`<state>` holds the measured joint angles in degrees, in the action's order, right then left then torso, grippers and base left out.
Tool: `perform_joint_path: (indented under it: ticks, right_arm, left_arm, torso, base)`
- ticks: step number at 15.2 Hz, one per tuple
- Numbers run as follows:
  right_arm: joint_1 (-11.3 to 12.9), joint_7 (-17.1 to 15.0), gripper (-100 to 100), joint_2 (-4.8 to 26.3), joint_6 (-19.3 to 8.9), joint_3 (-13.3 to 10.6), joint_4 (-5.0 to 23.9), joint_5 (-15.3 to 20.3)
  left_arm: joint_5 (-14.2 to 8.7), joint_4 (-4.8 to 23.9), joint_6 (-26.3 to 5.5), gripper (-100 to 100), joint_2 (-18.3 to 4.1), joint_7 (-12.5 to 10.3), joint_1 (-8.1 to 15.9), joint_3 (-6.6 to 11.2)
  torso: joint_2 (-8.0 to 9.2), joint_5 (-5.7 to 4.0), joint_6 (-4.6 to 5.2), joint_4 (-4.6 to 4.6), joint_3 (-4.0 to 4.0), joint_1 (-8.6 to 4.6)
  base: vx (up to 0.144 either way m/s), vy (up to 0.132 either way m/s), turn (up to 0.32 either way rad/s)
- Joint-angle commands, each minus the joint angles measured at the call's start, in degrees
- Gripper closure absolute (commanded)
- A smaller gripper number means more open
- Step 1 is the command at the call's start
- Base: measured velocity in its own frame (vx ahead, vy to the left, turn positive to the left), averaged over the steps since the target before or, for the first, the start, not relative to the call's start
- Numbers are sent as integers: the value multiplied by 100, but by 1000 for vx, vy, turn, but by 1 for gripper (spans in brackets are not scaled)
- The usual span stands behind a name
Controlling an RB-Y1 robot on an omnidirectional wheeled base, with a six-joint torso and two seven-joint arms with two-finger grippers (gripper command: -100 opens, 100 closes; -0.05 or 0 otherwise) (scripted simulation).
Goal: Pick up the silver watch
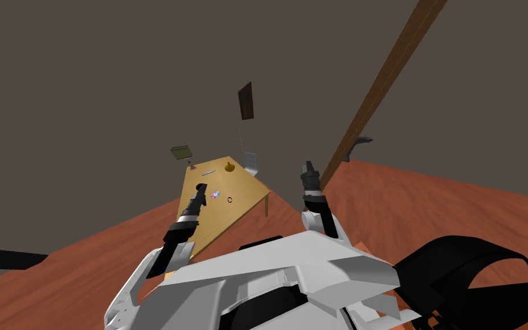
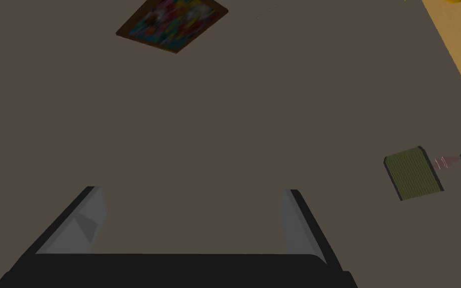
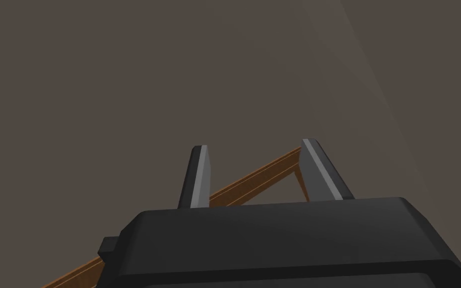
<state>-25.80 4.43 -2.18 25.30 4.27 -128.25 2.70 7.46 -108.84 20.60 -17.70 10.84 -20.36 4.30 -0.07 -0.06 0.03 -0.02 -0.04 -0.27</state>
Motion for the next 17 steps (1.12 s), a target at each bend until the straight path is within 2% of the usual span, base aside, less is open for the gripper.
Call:
perform_joint_path:
  ticks: [1,2,4,5,6,7,8,9,10,11,12,13,14,15,16,17]
  right_arm:
    - [0,0,0,0,0,0,0,0]
    - [0,0,0,0,0,0,0,0]
    - [0,0,0,0,0,0,0,0]
    - [-1,0,0,0,0,1,0,0]
    - [0,0,0,0,0,0,0,0]
    - [0,0,0,0,0,0,0,0]
    - [0,0,0,0,0,0,0,0]
    - [0,0,0,0,0,0,0,0]
    - [0,0,0,0,0,0,0,0]
    - [-1,0,0,0,0,0,0,0]
    - [0,0,0,0,0,0,0,0]
    - [-1,0,0,0,0,0,0,0]
    - [0,0,0,0,0,0,0,0]
    - [-1,0,0,0,0,0,0,0]
    - [-1,0,0,0,0,0,0,0]
    - [-1,0,0,0,0,0,0,0]
  left_arm:
    - [6,203,-167,-100,-122,-5,46,15]
    - [21,353,-337,-100,-253,8,128,10]
    - [21,459,-337,-100,-253,8,128,10]
    - [31,692,-513,-100,-387,19,212,-5]
    - [31,720,-513,-100,-387,19,212,-5]
    - [35,931,-692,-100,-523,30,296,-30]
    - [35,985,-692,-100,-523,30,296,-30]
    - [33,1185,-857,-100,-661,39,381,-65]
    - [33,1253,-874,-100,-661,39,381,-65]
    - [25,1439,-1058,-100,-801,46,466,-110]
    - [25,1522,-1058,-100,-801,46,466,-110]
    - [11,1684,-1230,-100,-939,52,550,-167]
    - [11,1791,-1244,-100,-939,52,550,-167]
    - [-10,1984,-1393,-100,-1076,57,632,-235]
    - [-10,2059,-1431,-100,-1076,57,632,-235]
    - [-38,2244,-1581,-100,-1208,60,714,-314]
  torso:
    - [0,0,0,0,0,0]
    - [-1,-1,-1,0,0,0]
    - [-5,0,-1,-1,-3,-2]
    - [-2,0,-3,-1,-1,3]
    - [-1,1,-1,0,0,5]
    - [0,1,-1,0,0,6]
    - [-1,1,0,0,0,3]
    - [0,0,-2,0,0,1]
    - [-5,0,1,0,-2,-1]
    - [-7,0,-2,-1,-4,0]
    - [-7,0,0,-2,-4,0]
    - [-6,0,-2,-1,-3,1]
    - [-6,0,0,-1,-3,-1]
    - [-6,0,-2,-1,-3,0]
    - [-7,-1,-1,-1,-4,0]
    - [-9,0,-2,-2,-5,2]
  base:
    - [24,-68,-137]
    - [33,-71,-138]
    - [27,-56,-76]
    - [19,-49,-121]
    - [21,-48,-132]
    - [23,-60,-147]
    - [23,-63,-131]
    - [39,-69,-145]
    - [46,-60,-121]
    - [42,-62,-171]
    - [33,-60,-133]
    - [34,-65,-154]
    - [36,-58,-115]
    - [48,-62,-134]
    - [50,-54,-109]
    - [47,-57,-144]
